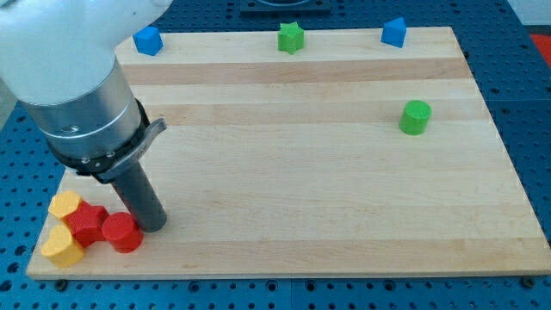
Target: Point at the green circle
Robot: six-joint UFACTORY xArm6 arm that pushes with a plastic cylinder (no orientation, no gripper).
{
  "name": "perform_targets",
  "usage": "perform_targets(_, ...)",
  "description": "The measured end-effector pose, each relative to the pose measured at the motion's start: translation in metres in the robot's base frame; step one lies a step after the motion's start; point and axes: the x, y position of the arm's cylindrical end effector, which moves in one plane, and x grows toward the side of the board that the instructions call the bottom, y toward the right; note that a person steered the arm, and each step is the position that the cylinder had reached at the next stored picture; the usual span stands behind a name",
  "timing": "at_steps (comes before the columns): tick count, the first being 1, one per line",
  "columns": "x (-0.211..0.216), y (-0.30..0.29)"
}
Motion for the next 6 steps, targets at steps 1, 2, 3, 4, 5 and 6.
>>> perform_targets(1, 0.0, -0.004)
perform_targets(2, 0.0, -0.004)
perform_targets(3, -0.015, 0.047)
perform_targets(4, -0.054, 0.141)
perform_targets(5, -0.068, 0.236)
perform_targets(6, -0.082, 0.335)
